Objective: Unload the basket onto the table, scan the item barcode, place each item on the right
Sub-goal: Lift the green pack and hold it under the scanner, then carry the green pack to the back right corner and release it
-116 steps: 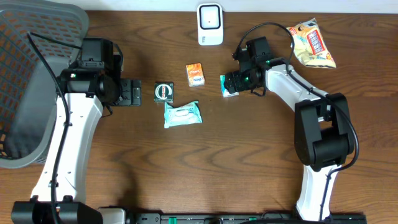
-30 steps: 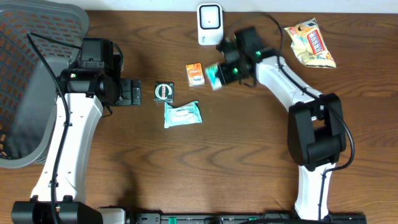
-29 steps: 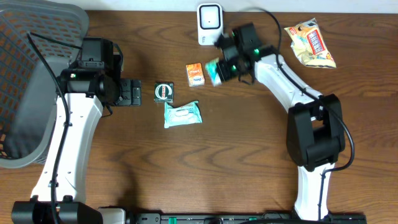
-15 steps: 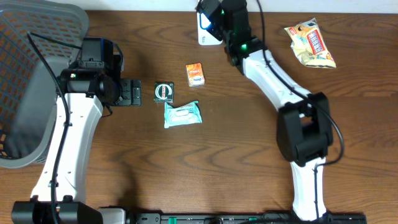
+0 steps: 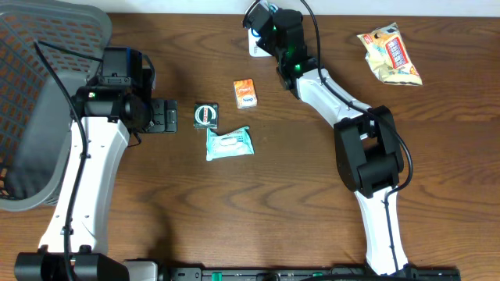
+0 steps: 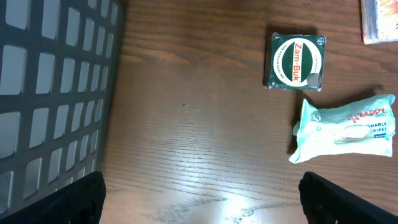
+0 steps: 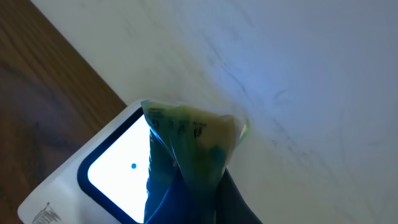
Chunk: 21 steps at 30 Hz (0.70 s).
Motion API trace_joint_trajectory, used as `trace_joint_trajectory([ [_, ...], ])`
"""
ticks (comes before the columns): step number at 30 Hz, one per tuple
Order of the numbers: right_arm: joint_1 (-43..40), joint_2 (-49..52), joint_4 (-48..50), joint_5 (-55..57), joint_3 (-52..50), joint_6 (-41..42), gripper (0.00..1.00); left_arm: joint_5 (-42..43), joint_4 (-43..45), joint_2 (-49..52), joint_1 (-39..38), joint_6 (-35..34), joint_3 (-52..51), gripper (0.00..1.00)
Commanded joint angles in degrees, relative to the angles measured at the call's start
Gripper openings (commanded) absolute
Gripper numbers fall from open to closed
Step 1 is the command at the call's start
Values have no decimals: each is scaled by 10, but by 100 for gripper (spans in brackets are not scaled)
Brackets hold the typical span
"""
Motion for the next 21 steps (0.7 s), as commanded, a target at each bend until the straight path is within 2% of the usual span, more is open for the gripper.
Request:
trace_joint_trajectory([
  [1, -3, 2, 1, 17, 4, -5, 1, -5, -1, 3, 0, 4, -4, 98],
  [8, -5, 2, -18, 30, 4, -5, 1, -5, -1, 3, 0, 4, -4, 98],
  [13, -10, -3, -36, 116, 36, 17, 1, -5, -1, 3, 0, 4, -4, 98],
  [17, -32, -15, -106, 122, 87, 18, 1, -5, -1, 3, 0, 4, -4, 98],
  [21, -70, -21, -199, 145, 143, 59, 1, -5, -1, 3, 0, 4, -4, 98],
])
